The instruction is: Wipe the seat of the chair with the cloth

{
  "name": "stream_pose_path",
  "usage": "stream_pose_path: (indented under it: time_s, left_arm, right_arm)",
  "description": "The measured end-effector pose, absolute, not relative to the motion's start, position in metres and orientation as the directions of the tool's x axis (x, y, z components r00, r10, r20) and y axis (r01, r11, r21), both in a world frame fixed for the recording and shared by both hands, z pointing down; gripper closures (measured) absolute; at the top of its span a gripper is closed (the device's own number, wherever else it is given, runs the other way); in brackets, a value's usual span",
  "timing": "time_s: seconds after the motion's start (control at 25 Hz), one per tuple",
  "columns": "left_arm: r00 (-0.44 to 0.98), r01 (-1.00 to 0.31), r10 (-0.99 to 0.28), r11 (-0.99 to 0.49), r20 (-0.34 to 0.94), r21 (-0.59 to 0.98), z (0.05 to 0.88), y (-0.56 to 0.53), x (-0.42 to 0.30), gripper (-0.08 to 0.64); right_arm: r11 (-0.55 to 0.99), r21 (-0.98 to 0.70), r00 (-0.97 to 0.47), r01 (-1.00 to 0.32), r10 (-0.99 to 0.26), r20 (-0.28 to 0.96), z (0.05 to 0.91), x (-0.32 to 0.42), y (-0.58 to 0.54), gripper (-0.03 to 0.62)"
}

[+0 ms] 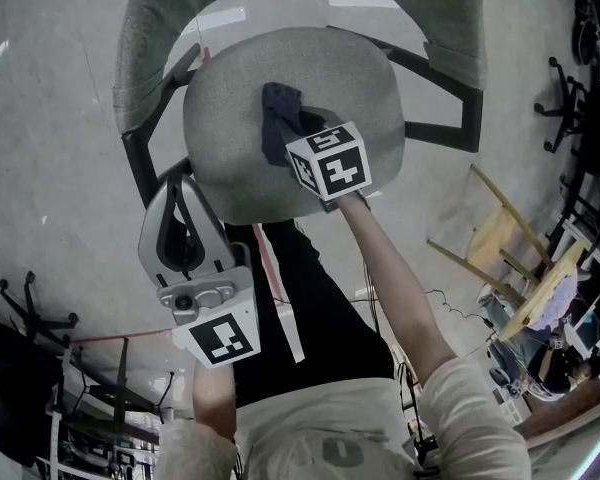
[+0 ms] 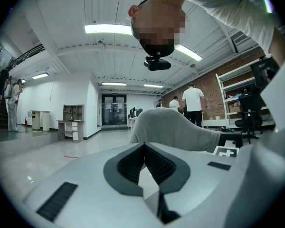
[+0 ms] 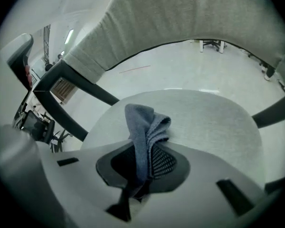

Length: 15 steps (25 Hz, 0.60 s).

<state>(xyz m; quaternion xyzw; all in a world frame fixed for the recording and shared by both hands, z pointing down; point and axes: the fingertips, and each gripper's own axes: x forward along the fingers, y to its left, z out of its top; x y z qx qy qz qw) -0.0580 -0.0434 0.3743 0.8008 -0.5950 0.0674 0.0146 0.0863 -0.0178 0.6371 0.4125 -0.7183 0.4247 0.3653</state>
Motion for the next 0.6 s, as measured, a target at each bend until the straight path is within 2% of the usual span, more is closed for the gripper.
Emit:
stream_pose_path:
  time_s: [0.4,0.6]
  left_arm:
    - [0.316,-0.944,-0.941,-0.325,0.123,-0.059,0.371,-0.048,-0.041,0.545]
    - [0.316,-0.944,-0.941,-0.325,0.121,-0.058,0.372,-0.047,-0.037,0.545]
  right_arm:
    - [0.23,-0.062,-0.138,-0.971,-0.33,0.934,0.633,0.221,-0.012,0.534]
    - [0.221,0.09,0.014,-0.971,-0.322,0.947,0.627,0.266,-0.008,0.534]
